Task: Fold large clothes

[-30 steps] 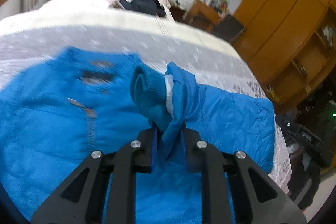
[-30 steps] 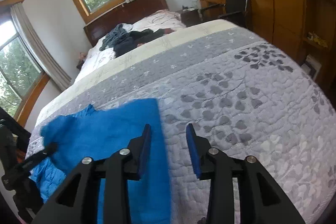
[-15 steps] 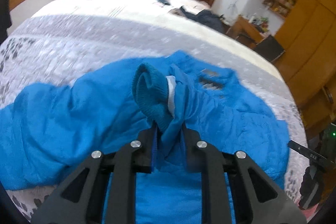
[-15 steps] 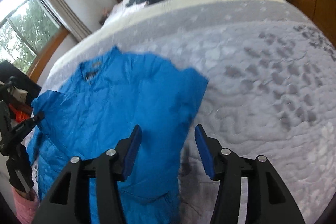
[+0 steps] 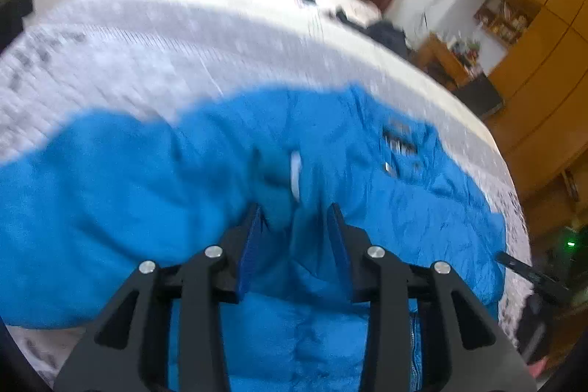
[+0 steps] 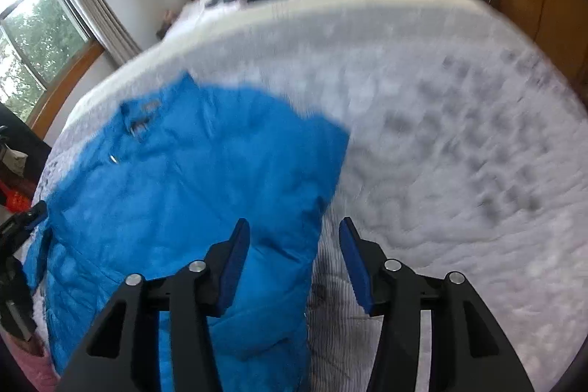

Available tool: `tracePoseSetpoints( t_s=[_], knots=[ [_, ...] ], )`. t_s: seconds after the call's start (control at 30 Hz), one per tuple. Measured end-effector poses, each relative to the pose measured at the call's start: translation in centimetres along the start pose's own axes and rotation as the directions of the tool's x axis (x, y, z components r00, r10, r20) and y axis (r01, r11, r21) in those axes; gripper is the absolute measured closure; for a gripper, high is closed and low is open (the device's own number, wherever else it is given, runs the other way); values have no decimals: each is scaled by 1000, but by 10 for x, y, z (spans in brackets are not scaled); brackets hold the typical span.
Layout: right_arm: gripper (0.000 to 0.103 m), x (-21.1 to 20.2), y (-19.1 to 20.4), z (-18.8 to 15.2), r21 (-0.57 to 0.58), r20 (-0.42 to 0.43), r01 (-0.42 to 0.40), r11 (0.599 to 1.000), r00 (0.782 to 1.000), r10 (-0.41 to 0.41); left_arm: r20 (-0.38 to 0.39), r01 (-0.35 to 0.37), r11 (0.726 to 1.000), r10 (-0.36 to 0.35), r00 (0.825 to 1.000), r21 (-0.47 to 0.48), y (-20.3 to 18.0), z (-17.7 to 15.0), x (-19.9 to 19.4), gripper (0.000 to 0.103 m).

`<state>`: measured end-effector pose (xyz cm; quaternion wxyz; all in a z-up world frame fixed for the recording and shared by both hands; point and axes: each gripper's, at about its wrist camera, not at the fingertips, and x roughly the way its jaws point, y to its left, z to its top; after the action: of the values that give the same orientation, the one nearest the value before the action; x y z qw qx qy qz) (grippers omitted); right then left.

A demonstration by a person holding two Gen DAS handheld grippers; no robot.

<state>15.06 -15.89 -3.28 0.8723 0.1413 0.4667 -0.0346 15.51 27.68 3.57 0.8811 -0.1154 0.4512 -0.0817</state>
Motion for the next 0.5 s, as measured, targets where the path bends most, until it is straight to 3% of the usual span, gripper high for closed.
tracePoseSetpoints(
  t_s=[0.1, 0.2, 0.37, 0.5],
  knots=[
    [51, -28, 26, 4, -51, 52, -37, 998, 998, 39, 48, 5, 999, -8, 999, 53, -16, 2, -21, 64],
    [50, -30, 61, 2, -108, 14, -105, 989, 994, 107, 21, 50, 993, -53, 998, 108, -40, 0, -21, 59],
    [51, 4, 102, 1, -142, -75, -122, 982, 991, 112, -93, 61, 991, -50, 994, 116, -53, -9, 26, 58],
    [51, 37, 104, -10, -136, -144, -107, 985, 986, 87, -140, 37, 994, -23, 990, 103, -39, -20, 59, 59]
  ],
)
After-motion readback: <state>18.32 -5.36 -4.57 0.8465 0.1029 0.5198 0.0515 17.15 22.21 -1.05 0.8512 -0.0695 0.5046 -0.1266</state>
